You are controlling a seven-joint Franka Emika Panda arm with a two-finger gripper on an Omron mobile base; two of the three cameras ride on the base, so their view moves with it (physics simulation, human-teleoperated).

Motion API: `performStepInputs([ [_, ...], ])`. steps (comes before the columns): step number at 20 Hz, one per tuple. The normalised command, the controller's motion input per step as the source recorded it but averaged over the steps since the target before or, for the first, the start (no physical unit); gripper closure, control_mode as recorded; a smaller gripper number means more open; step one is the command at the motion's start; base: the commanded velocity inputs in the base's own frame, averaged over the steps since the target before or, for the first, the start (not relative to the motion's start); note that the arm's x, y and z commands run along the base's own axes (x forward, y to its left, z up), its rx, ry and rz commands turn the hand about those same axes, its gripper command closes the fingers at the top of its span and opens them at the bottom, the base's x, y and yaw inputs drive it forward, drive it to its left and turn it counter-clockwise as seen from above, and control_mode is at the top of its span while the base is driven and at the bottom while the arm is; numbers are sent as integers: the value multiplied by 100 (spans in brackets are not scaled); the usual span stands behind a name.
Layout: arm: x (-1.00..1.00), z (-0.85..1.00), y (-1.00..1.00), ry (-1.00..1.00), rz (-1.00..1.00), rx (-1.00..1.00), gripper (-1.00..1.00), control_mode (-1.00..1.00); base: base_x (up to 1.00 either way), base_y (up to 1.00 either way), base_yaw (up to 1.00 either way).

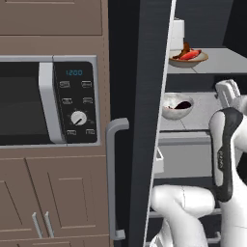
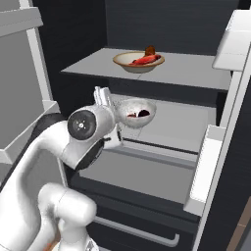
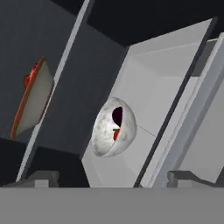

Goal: Place the bowl with the eggplant and bell pepper on the second highest shelf of the fridge. Place the bowl with the fish and chicken drumstick on the top shelf of the fridge.

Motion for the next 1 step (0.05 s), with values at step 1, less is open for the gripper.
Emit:
performStepInputs([
  [1,-100,83,24,0,0,-7,-100,-100,0,0,0],
])
